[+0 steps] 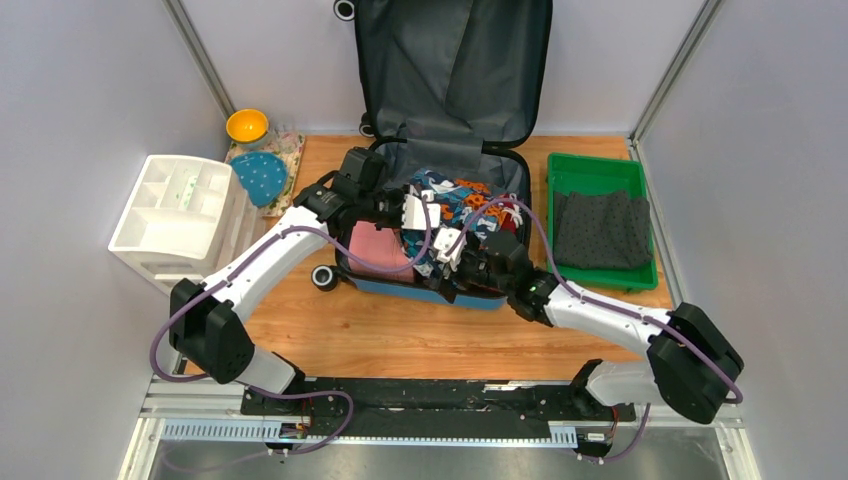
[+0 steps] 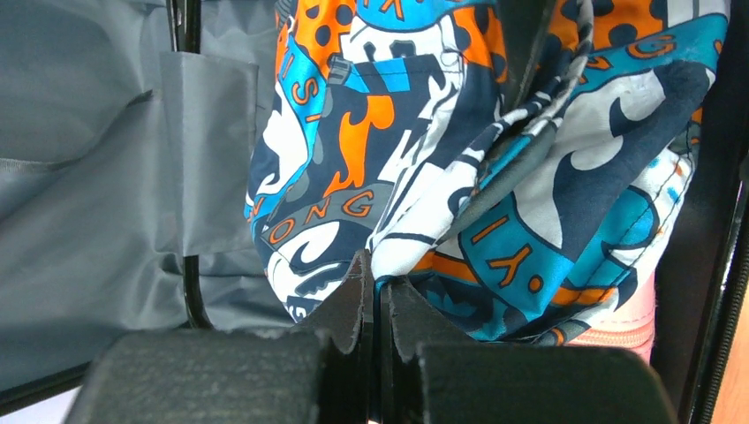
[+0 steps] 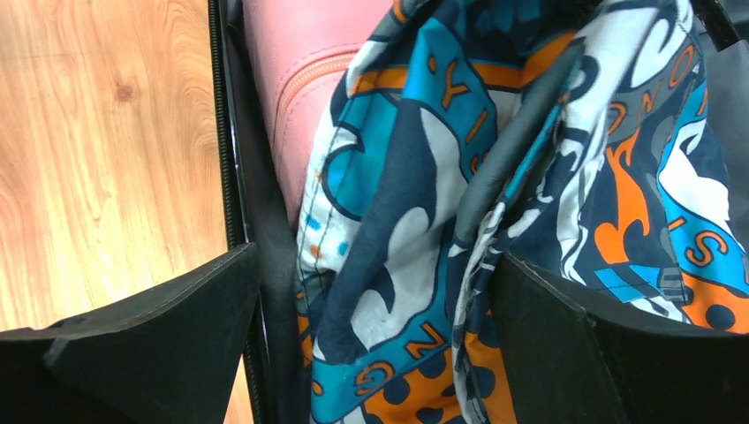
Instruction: Open, take out, and arrange the luggage
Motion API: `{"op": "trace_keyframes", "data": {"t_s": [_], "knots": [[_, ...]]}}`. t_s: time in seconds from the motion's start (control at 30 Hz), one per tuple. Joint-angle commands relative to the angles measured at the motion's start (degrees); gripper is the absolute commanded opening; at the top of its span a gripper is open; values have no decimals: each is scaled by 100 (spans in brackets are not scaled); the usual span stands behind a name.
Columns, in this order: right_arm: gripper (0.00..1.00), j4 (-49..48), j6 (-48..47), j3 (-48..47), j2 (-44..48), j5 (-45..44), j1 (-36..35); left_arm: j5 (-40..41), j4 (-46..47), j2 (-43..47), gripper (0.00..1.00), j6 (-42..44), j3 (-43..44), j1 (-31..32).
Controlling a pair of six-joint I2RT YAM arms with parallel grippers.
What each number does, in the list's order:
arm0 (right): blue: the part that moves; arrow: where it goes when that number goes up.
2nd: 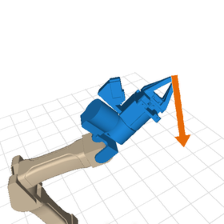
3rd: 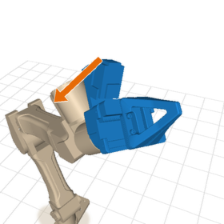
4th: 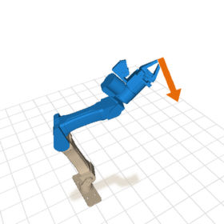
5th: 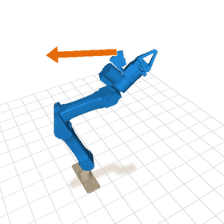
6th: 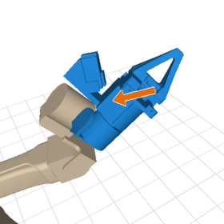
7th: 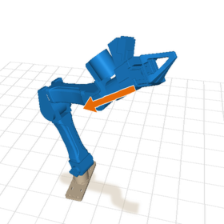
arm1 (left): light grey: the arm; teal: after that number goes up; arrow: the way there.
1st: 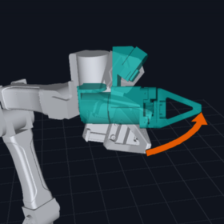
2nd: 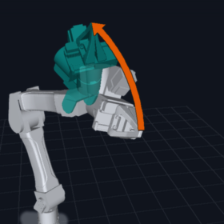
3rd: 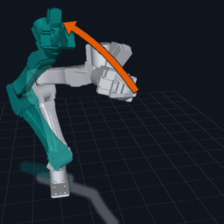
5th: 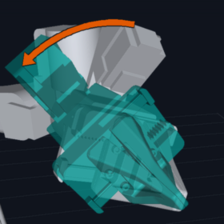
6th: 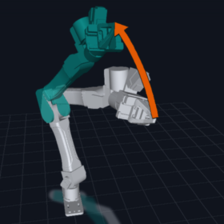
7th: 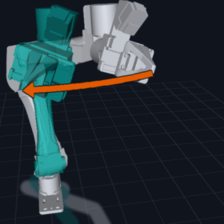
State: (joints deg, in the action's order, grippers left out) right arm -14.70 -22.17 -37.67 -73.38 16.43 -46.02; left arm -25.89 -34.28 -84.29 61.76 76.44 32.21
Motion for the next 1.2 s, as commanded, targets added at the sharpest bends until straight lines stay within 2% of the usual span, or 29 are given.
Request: {"op": "trace_keyframes", "data": {"t_s": [0.0,0.1,0.17,0.27,0.3,0.37,0.4,0.53,0.6,0.63,0.67,0.73,0.8,0.9,1.03,1.17], "knots": [[99,-428,-76,84,-202,-982,-416,-118,387,115,0,-331,231,-65],[99,-429,-76,32,-413,-1475,-478,-118,422,158,0,-445,178,-83],[93,-359,-120,-29,-519,-1957,-461,-136,431,211,0,-445,108,-135],[63,-113,-164,-187,-440,-2284,-373,-153,449,299,0,-437,20,-171],[39,-43,-208,-240,-414,-2354,-355,-153,457,325,0,-454,2,-171],[22,281,-313,-381,-378,-2460,-259,-171,457,361,0,-471,11,-188],[0,396,-331,-555,-387,-2512,-215,-206,431,369,0,-559,28,-188],[0,1126,-314,-1040,-29,-2189,180,-303,186,300,0,-796,317,-206],[0,1425,-392,-1154,192,-1934,435,-529,-338,238,8,-797,493,-232],[0,1452,-463,-1198,367,-1732,497,-662,-577,168,29,-762,660,-293],[0,1713,-707,-1216,430,-1504,567,-750,-727,150,39,-788,713,-320],[0,1882,-893,-1234,544,-1205,629,-1119,-1027,141,72,-937,871,-442],[0,2128,-1025,-1286,562,-993,726,-1592,-1150,141,74,-1269,960,-531],[0,2339,-1009,-1453,510,-904,787,-1770,-950,351,75,-1403,785,-540],[0,2445,-1017,-1813,597,-791,1015,-1551,-308,545,75,-1842,214,-540],[0,2821,-1219,-2384,764,-448,1681,-1340,272,686,74,-2351,-85,-540]]}}
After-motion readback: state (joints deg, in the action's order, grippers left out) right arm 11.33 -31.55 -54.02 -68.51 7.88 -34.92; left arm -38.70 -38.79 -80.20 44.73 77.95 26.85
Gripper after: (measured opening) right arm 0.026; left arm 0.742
